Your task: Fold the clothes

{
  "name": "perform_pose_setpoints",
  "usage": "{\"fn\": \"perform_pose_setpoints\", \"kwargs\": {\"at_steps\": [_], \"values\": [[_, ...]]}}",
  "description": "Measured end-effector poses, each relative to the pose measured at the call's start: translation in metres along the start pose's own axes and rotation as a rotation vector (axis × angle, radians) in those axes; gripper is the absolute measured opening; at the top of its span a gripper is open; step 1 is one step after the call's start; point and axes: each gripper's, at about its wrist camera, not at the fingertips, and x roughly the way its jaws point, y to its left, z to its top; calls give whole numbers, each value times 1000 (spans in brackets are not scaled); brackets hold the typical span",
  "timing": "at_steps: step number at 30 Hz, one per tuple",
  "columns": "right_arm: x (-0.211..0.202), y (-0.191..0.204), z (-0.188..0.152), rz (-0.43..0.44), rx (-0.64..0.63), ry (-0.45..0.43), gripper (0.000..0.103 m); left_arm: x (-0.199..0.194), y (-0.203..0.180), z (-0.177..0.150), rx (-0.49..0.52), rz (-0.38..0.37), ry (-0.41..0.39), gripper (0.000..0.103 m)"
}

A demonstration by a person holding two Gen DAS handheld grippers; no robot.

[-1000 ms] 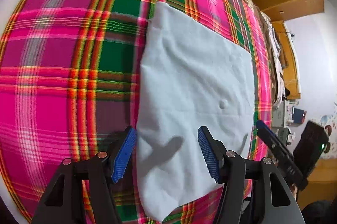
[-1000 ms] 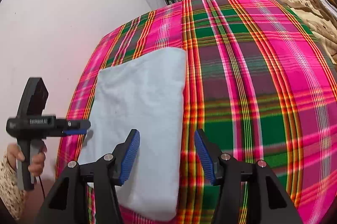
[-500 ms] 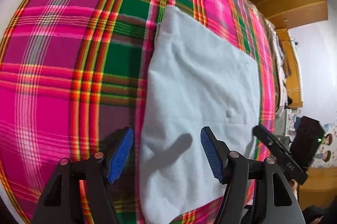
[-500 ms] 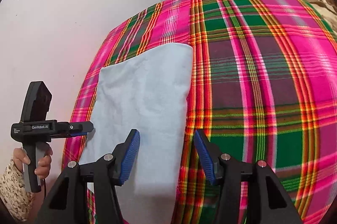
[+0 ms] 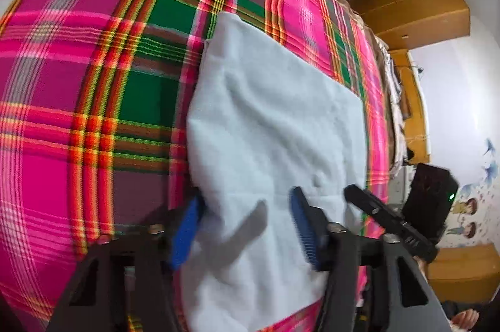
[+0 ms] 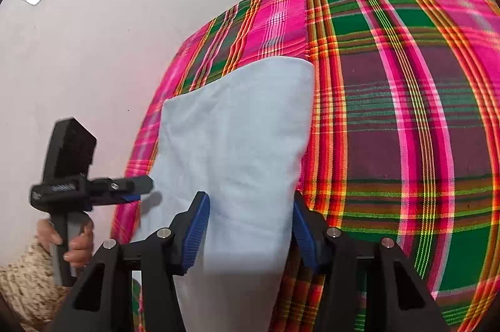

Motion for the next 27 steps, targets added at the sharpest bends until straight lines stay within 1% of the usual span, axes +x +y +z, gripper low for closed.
{"fn": "perform_pose_setpoints", "kwargs": {"at_steps": [2,4,7,8,10,12,13,15,16,17,21,25,27], "values": [[0,-2,0,11,8,1,51,-3,8,1,-6,2,-3,37],[2,1,0,5,-2,4,51,-5,14,3,-23,0,-4,32],[3,4,0,-1,-19,8,51,-8,13,1,-12,20,-14,32],[2,5,0,-8,-25,7,50,-10,9,1,8,30,-34,32],[3,8,-1,-27,-50,5,50,-7,8,4,11,32,-36,32],[2,7,-1,-20,-55,8,49,-4,8,6,13,33,-36,32],[2,6,-1,-16,-57,10,49,-3,7,7,11,33,-35,34],[3,3,1,-5,-55,15,49,-2,8,11,-6,9,-30,40],[3,3,1,-1,-57,17,49,-2,8,13,-14,-4,-27,47],[2,2,1,-2,-59,18,49,-2,8,13,-18,-6,-22,48],[1,0,0,1,-58,17,51,0,4,14,-18,11,-17,49],[-1,-5,-1,28,-8,3,51,10,-3,17,-11,3,-15,48],[-1,-8,-1,41,34,-8,51,13,-1,17,-31,15,-13,38]]}}
